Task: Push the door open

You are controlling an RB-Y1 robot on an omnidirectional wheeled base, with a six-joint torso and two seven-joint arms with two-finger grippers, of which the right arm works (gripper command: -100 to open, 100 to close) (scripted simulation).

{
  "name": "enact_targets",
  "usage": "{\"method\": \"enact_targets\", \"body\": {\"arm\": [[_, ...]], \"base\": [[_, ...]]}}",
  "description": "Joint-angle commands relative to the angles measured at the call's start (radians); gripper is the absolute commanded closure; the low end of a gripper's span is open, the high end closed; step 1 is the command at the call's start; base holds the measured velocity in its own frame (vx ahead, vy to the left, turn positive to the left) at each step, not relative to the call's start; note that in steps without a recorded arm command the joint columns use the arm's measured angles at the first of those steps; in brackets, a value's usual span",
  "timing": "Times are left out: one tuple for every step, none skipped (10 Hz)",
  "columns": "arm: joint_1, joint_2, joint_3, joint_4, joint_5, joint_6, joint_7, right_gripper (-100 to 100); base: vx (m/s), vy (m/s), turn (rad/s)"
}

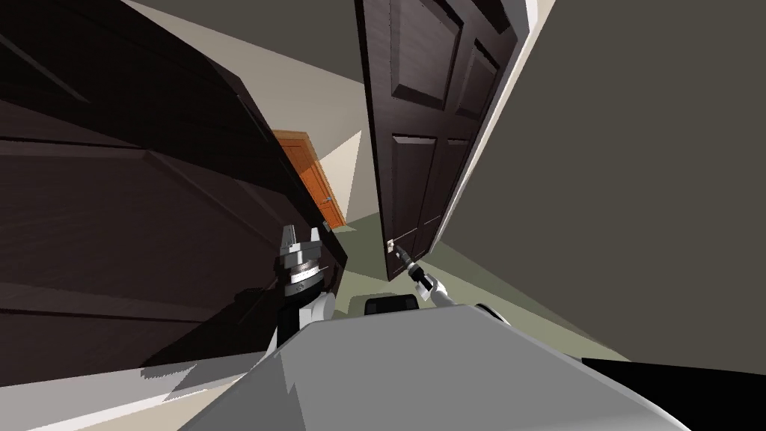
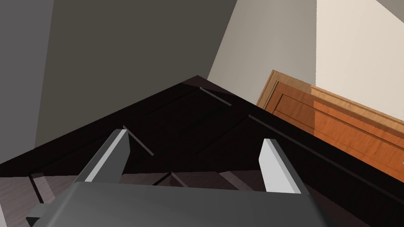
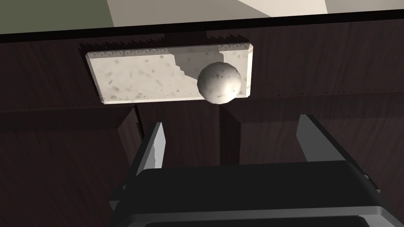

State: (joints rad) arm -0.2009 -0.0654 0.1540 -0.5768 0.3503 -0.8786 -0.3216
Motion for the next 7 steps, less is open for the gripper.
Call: {"method": "enact_targets", "body": {"arm": [[-0.001, 0.006, -0.003, 0.003, -0.004, 0.001, 0.007, -100], [-0.001, 0.011, -0.005, 0.005, -0.006, 0.002, 0.011, -100], [-0.001, 0.017, -0.007, 0.007, -0.009, 0.003, 0.015, -100], [-0.003, 0.014, -0.006, 0.009, -0.008, 0.000, 0.012, -100], [-0.003, 0.014, -0.006, 0.009, -0.008, 0.000, 0.012, 100], [-0.003, 0.014, -0.006, 0.009, -0.008, 0.000, 0.012, 100], [-0.003, 0.014, -0.006, 0.009, -0.008, 0.000, 0.012, 100]], "base": [[0.189, 0.063, 0.040], [0.190, 0.089, 0.031], [0.182, 0.078, 0.035], [0.081, 0.028, 0.007], [-0.012, -0.003, -0.015], [-0.034, -0.010, 0.011], [-0.021, -0.010, 0.006]]}}
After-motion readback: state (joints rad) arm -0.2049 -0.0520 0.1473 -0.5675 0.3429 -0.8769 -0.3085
